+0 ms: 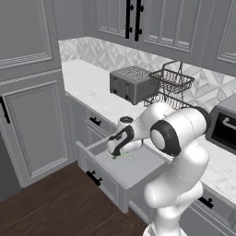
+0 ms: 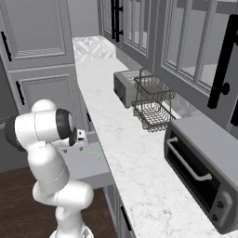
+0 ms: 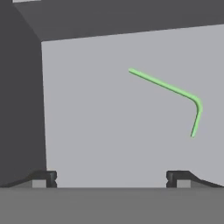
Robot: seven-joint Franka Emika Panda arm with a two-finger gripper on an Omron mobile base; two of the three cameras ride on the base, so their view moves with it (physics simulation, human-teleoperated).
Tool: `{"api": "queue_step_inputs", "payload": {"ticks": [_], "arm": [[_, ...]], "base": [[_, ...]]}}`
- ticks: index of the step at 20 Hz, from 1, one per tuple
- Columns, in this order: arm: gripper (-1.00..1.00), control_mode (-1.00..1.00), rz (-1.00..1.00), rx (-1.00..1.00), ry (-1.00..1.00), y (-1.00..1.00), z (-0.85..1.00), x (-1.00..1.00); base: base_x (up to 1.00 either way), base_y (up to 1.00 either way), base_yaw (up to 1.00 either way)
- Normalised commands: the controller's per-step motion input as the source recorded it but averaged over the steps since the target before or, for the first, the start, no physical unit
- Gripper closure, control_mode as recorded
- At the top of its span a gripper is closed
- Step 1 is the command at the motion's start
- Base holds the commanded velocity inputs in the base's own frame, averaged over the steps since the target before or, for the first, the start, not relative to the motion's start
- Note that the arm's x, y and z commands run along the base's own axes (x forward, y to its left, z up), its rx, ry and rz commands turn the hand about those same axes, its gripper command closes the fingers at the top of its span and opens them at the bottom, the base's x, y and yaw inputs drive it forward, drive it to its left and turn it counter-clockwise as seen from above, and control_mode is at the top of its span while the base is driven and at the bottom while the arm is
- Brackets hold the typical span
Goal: Take a straw from the drawer in front and place it inside the glass cup on the dining counter.
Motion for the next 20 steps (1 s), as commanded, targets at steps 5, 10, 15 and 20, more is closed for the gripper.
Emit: {"api": "queue_step_inputs", "payload": {"ticks": [5, 10, 15, 20], "arm": [[-1.00, -1.00, 0.00, 0.00, 0.12, 0.31, -0.59, 0.06], [-1.00, -1.00, 0.00, 0.00, 0.12, 0.38, -0.48, 0.02], [-1.00, -1.00, 0.00, 0.00, 0.12, 0.61, -0.32, -0.02], [-1.00, -1.00, 0.00, 0.00, 0.06, 1.00, -0.02, -0.52]], "base": [[0.00, 0.00, 0.00], [0.00, 0.00, 0.00], [0.00, 0.00, 0.00], [0.00, 0.00, 0.00]]}}
